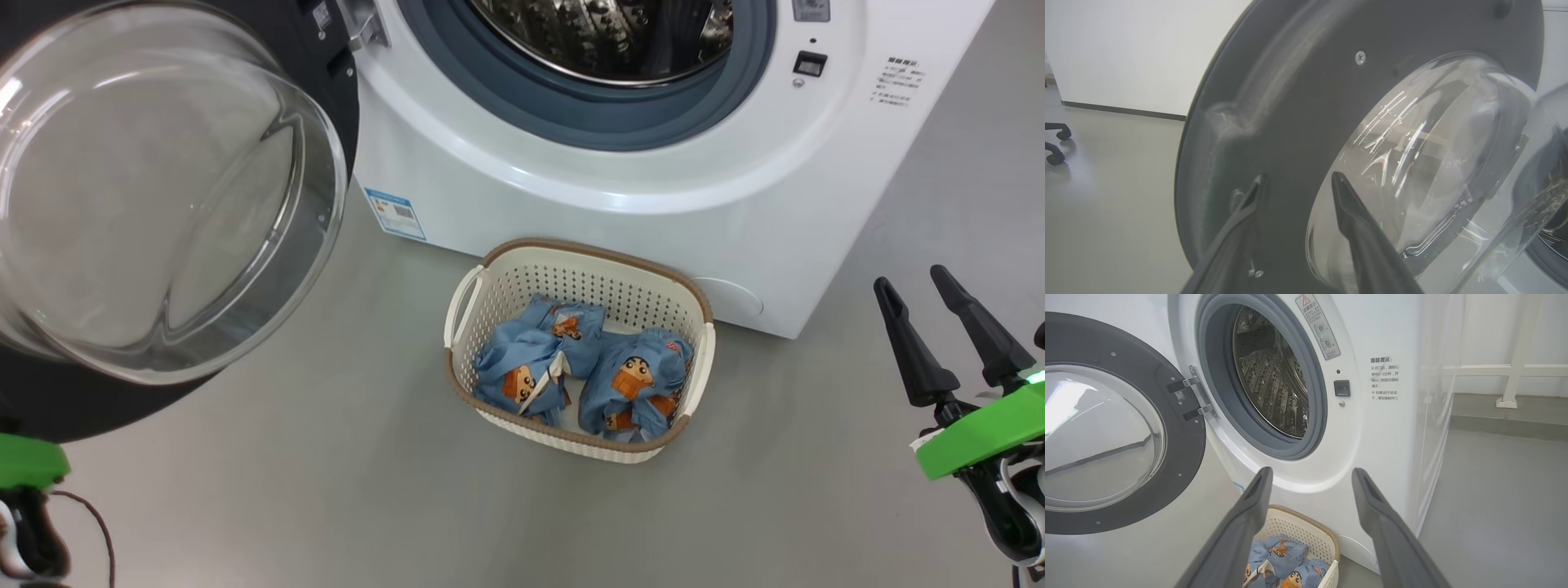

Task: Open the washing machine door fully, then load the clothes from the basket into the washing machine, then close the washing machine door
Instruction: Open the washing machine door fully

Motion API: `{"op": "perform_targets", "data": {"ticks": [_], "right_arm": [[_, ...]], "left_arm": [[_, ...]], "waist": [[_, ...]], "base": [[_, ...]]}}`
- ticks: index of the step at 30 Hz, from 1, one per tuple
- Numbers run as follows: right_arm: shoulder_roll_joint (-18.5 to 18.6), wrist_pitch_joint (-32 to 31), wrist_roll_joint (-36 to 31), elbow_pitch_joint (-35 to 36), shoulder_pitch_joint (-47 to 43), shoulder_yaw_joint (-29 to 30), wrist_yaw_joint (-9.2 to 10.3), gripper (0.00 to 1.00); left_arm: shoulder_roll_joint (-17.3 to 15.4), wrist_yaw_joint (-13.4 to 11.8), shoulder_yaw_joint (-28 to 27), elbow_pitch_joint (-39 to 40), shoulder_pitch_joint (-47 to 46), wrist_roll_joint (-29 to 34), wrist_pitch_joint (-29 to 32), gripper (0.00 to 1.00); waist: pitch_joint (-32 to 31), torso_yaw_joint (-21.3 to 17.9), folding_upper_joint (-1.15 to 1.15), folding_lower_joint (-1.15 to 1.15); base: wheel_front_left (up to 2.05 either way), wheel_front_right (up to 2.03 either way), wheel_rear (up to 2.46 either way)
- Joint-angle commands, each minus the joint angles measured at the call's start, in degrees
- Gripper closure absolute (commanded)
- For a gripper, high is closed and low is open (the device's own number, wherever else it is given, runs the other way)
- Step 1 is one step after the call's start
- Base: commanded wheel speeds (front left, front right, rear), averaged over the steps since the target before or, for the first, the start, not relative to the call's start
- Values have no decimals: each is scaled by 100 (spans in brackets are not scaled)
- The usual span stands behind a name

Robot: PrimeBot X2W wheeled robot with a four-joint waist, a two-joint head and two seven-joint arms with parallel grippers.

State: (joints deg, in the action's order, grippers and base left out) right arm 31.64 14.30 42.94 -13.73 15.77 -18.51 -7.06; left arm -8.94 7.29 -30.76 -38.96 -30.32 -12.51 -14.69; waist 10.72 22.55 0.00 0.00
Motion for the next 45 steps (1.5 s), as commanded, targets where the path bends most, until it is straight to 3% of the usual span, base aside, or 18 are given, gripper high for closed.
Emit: {"op": "perform_targets", "data": {"ticks": [1, 2, 21, 45], "right_arm": [[78, 70, 15, 126, -115, -38, -43, 0], [63, 70, 11, 133, -140, -29, -43, 0], [-250, 70, -82, 209, -370, 202, -43, 0], [-440, 70, -226, 314, -731, 404, -43, 0]], "left_arm": [[-248, 18, -9, 281, 164, -103, -30, 8], [-226, 18, 56, 391, 245, -172, -30, 0], [-154, 19, 1395, 1812, 1675, -619, -30, 0], [-166, 20, 2138, 2021, 2006, -565, -30, 0]], "waist": [[-65, -41, 0, 0], [-95, -57, 0, 0], [-319, -783, 0, 0], [-516, -2078, 0, 0]], "base": [[0, 0, 0], [0, 0, 0], [0, 0, 0], [0, 0, 0]]}}
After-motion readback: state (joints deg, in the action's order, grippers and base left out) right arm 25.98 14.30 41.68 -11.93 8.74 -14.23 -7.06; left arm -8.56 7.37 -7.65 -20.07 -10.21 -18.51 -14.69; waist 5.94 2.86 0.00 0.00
